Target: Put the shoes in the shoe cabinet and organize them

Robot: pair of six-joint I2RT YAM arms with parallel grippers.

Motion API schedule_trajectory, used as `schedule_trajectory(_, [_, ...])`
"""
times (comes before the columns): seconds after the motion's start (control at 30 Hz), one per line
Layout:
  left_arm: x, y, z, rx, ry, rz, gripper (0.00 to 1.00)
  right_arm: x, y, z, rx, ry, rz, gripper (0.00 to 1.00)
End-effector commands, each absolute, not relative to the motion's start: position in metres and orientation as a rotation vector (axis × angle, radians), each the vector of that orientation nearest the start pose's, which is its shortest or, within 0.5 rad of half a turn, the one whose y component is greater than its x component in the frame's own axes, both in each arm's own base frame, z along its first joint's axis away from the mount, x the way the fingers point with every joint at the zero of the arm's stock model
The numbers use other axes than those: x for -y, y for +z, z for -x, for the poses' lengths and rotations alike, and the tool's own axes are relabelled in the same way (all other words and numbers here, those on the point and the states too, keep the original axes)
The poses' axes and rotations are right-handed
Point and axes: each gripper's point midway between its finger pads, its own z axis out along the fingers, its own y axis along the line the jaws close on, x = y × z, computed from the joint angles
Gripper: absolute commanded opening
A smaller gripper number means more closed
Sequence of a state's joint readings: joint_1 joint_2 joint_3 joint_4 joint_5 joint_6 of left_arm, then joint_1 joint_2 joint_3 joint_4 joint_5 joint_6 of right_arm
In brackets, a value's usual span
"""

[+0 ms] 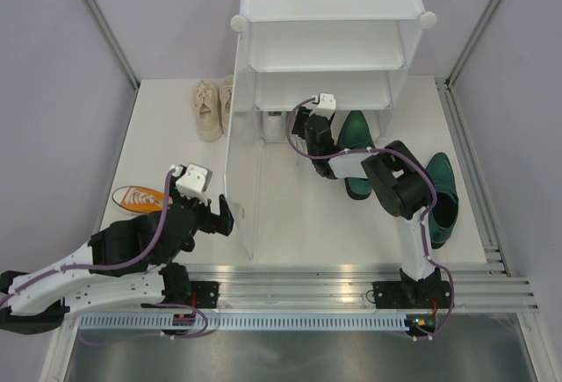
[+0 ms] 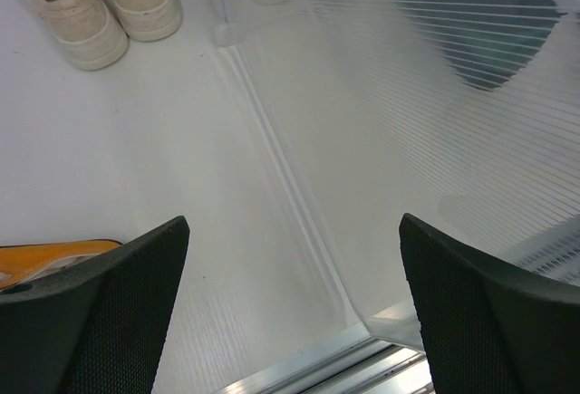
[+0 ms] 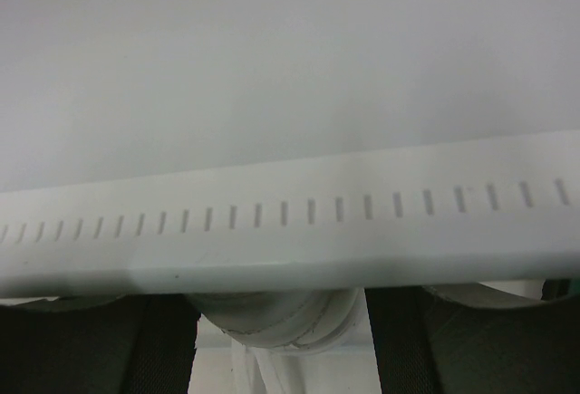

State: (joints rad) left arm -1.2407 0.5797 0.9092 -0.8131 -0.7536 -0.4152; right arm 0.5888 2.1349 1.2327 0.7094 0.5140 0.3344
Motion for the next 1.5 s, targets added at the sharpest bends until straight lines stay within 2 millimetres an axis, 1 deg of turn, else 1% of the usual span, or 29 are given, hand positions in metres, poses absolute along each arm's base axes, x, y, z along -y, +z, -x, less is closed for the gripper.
schedule_trajectory(0.0, [0.140, 0.267, -0.162, -1.877, -0.345, -0.357, 1.00, -0.308, 0.146, -0.524, -1.631, 0.431, -0.150, 0.20])
schedule_trajectory(0.03, [0.140, 0.267, -0.162, -1.877, -0.346, -0.355, 1.00, -0.309, 0.146, -0.524, -1.633, 0.429, -0.146, 0.23])
schedule_trajectory(0.07, [0.140, 0.267, -0.162, -1.877, -0.346, -0.355, 1.00, -0.309, 0.144, -0.523, -1.638, 0.424, -0.140, 0.33])
schedule_trajectory(0.13, [0.139, 0.267, -0.162, -1.876, -0.347, -0.354, 1.00, -0.308, 0.146, -0.522, -1.641, 0.418, -0.135, 0.45])
schedule_trajectory(0.17, [0.139, 0.267, -0.162, -1.877, -0.345, -0.354, 1.00, -0.307, 0.148, -0.521, -1.642, 0.414, -0.133, 0.55])
schedule_trajectory(0.2, [0.140, 0.268, -0.162, -1.874, -0.349, -0.352, 1.00, -0.305, 0.146, -0.519, -1.649, 0.407, -0.128, 0.59])
schedule_trajectory(0.37, [0.139, 0.268, -0.163, -1.873, -0.344, -0.350, 1.00, -0.297, 0.166, -0.513, -1.633, 0.397, -0.125, 0.80])
schedule_trajectory(0.6, [0.134, 0.270, -0.163, -1.863, -0.345, -0.329, 1.00, -0.289, 0.177, -0.502, -1.647, 0.400, -0.135, 0.86])
schedule_trajectory(0.77, [0.133, 0.269, -0.164, -1.863, -0.335, -0.326, 1.00, -0.280, 0.186, -0.490, -1.662, 0.398, -0.137, 0.88])
schedule_trajectory(0.8, [0.133, 0.269, -0.164, -1.863, -0.333, -0.326, 1.00, -0.275, 0.180, -0.483, -1.679, 0.389, -0.138, 0.88])
schedule_trajectory(0.83, [0.133, 0.269, -0.164, -1.863, -0.329, -0.325, 1.00, -0.270, 0.190, -0.478, -1.666, 0.390, -0.149, 0.88])
schedule_trajectory(0.87, [0.133, 0.268, -0.164, -1.864, -0.328, -0.325, 1.00, -0.263, 0.176, -0.469, -1.700, 0.373, -0.147, 0.88])
schedule_trajectory(0.9, [0.133, 0.268, -0.165, -1.864, -0.326, -0.324, 1.00, -0.259, 0.176, -0.464, -1.704, 0.371, -0.148, 0.88])
schedule_trajectory(0.93, [0.133, 0.269, -0.165, -1.863, -0.326, -0.322, 1.00, -0.253, 0.188, -0.457, -1.685, 0.380, -0.157, 0.88])
schedule_trajectory(0.97, [0.133, 0.268, -0.165, -1.867, -0.320, -0.327, 1.00, -0.245, 0.173, -0.445, -1.718, 0.367, -0.158, 0.87])
schedule_trajectory(1.0, [0.133, 0.268, -0.165, -1.865, -0.321, -0.324, 1.00, -0.240, 0.172, -0.439, -1.723, 0.364, -0.159, 0.86])
schedule_trajectory(1.03, [0.133, 0.269, -0.165, -1.864, -0.319, -0.324, 1.00, -0.234, 0.186, -0.430, -1.698, 0.381, -0.166, 0.86])
schedule_trajectory(1.07, [0.133, 0.268, -0.165, -1.865, -0.319, -0.324, 1.00, -0.225, 0.170, -0.418, -1.739, 0.358, -0.158, 0.85])
schedule_trajectory(1.1, [0.132, 0.268, -0.165, -1.865, -0.318, -0.323, 1.00, -0.217, 0.185, -0.410, -1.718, 0.364, -0.171, 0.84])
schedule_trajectory(1.13, [0.133, 0.268, -0.165, -1.865, -0.318, -0.323, 1.00, -0.210, 0.185, -0.403, -1.726, 0.350, -0.177, 0.84])
schedule_trajectory(1.17, [0.132, 0.267, -0.165, -1.866, -0.315, -0.325, 1.00, -0.197, 0.169, -0.392, -1.782, 0.298, -0.181, 0.82])
schedule_trajectory(1.2, [0.132, 0.267, -0.165, -1.865, -0.315, -0.323, 1.00, -0.184, 0.182, -0.385, -1.758, 0.290, -0.233, 0.82])
schedule_trajectory(1.23, [0.133, 0.267, -0.166, -1.866, -0.314, -0.324, 1.00, -0.175, 0.184, -0.379, -1.761, 0.271, -0.255, 0.82])
schedule_trajectory(1.27, [0.133, 0.267, -0.166, -1.867, -0.313, -0.324, 1.00, -0.157, 0.185, -0.366, -1.765, 0.233, -0.298, 0.81])
schedule_trajectory(1.33, [0.133, 0.268, -0.166, -1.865, -0.316, -0.324, 1.00, -0.137, 0.185, -0.355, -1.775, 0.190, -0.340, 0.79])
schedule_trajectory(1.37, [0.133, 0.268, -0.166, -1.866, -0.315, -0.325, 0.99, -0.126, 0.173, -0.346, -1.817, 0.149, -0.347, 0.78])
schedule_trajectory(1.4, [0.133, 0.268, -0.165, -1.866, -0.318, -0.325, 1.00, -0.118, 0.181, -0.339, -1.802, 0.155, -0.378, 0.77])
schedule_trajectory(1.43, [0.133, 0.268, -0.165, -1.866, -0.318, -0.325, 1.00, -0.109, 0.177, -0.337, -1.808, 0.158, -0.430, 0.76])
schedule_trajectory(1.47, [0.133, 0.268, -0.165, -1.865, -0.319, -0.324, 1.00, -0.100, 0.165, -0.329, -1.849, 0.128, -0.445, 0.75])
